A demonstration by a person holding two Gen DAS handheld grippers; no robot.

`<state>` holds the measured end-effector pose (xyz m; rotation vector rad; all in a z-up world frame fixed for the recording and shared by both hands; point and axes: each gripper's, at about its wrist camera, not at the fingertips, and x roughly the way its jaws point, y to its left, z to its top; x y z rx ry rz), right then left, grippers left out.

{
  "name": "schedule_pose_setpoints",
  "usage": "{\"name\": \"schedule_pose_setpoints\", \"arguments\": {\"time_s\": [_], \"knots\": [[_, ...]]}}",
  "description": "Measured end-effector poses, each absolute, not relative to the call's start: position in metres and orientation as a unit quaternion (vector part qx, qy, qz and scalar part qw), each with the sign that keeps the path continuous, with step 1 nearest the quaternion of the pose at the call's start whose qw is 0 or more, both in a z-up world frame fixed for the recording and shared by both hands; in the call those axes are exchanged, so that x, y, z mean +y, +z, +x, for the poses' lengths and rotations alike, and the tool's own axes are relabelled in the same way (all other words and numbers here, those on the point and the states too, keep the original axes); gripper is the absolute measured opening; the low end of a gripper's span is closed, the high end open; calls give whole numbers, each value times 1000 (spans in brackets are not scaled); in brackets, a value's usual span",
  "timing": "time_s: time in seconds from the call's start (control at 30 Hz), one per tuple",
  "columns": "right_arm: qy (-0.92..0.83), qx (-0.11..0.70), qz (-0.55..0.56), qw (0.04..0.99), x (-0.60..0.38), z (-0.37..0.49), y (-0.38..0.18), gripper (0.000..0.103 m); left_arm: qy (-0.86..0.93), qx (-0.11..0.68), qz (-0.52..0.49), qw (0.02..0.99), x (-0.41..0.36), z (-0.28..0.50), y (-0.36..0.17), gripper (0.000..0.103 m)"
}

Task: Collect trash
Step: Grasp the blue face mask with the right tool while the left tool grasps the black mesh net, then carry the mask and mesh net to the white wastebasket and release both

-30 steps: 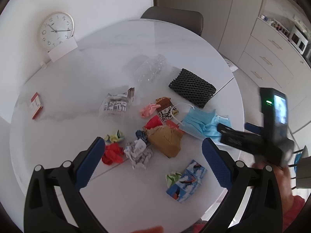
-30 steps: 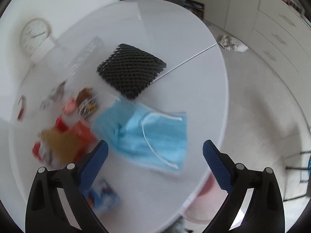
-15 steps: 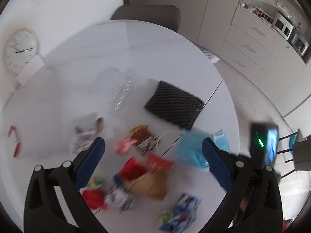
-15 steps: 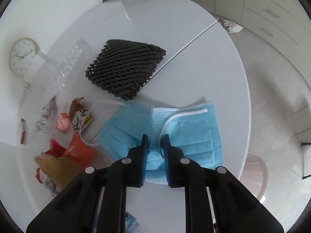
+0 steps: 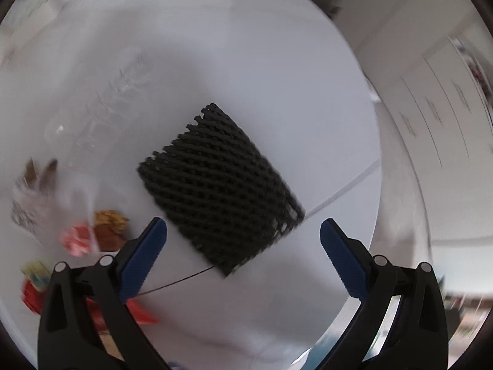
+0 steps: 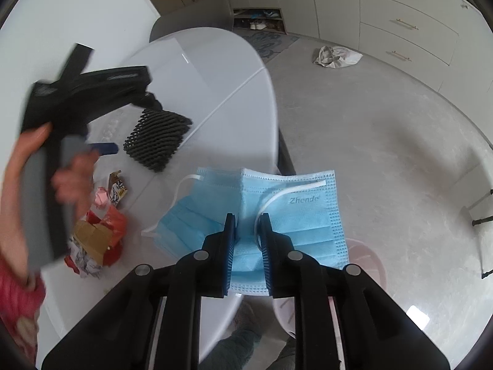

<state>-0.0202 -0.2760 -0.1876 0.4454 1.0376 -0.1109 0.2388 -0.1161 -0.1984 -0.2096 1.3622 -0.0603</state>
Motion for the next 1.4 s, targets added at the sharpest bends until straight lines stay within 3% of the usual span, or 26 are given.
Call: {"name": "schedule_pose_setpoints", "arguments": {"time_s": [0.13, 0.2, 0.53, 0.83, 1.07, 1.4], "knots": [[-50, 494, 214, 841, -295, -27, -192, 19, 29, 630, -102, 769, -133, 259, -207, 95], [-50, 495, 217, 840, -308, -32, -196, 19, 56, 628, -85, 772, -146, 268, -211, 90], [-59, 490, 230, 839, -353, -63, -202, 19, 114, 644, -19, 756, -187, 289, -242, 56], [-68, 479, 241, 841, -379, -77, -204, 19, 69, 617, -44, 783, -173, 274, -232, 28], [-80, 487, 231, 839, -385, -98, -220, 19, -19, 585, -22, 811, -162, 236, -208, 23], [-78, 537, 221, 810, -372, -126, -289, 19, -176, 536, 60, 824, -176, 137, -160, 23]]}}
